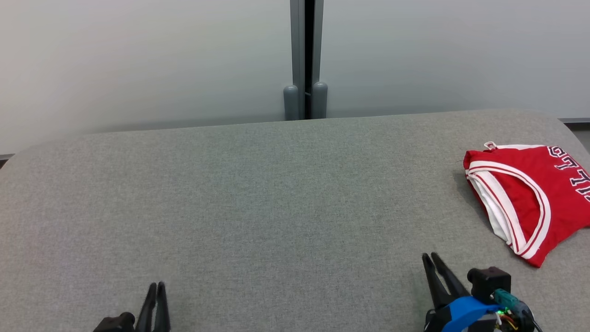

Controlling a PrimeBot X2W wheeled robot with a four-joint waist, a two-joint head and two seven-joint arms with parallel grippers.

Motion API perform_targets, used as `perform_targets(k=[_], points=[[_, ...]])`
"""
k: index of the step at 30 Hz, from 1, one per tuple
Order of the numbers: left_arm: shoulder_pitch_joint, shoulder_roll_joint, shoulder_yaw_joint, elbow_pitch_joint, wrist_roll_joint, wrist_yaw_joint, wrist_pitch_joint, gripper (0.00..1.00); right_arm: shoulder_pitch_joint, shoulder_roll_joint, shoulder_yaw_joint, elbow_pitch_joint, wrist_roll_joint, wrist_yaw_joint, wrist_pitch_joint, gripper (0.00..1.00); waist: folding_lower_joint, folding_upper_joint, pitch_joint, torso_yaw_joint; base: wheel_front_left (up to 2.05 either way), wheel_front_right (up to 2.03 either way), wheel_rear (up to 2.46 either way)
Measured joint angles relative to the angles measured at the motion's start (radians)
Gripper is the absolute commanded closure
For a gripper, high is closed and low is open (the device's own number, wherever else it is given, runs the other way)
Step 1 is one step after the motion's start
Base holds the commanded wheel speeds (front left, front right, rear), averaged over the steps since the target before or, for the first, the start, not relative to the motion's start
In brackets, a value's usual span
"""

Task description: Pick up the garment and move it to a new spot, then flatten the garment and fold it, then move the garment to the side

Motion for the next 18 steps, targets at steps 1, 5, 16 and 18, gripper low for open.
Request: perform_targets(k=[1, 5, 16, 18], points=[[0.005, -0.001, 0.0, 0.008, -0.002, 0.0, 0.001, 1.0, 0.006, 0.0, -0.001, 0.007, 0.001, 0.0, 0.002, 1.0, 0.0, 0.0, 0.0, 0.0, 0.0, 0.0, 0.0], [0.005, -0.002, 0.007, 0.014, -0.063, 0.0, 0.028, 1.0, 0.012, 0.001, -0.014, 0.004, 0.066, 0.0, 0.026, 1.0, 0.0, 0.0, -0.001, 0.003, 0.0, 0.0, 0.0], [-0.002, -0.002, 0.026, -0.021, -0.26, -0.009, 0.072, 1.0, 0.015, 0.001, -0.036, -0.055, 0.269, 0.0, 0.073, 1.0, 0.0, 0.0, -0.002, 0.011, 0.0, 0.0, 0.0], [-0.004, -0.002, 0.028, -0.028, -0.294, -0.009, 0.081, 1.0, 0.017, 0.001, -0.041, -0.065, 0.307, 0.0, 0.081, 1.0, 0.0, 0.0, -0.002, 0.012, 0.0, 0.0, 0.0]])
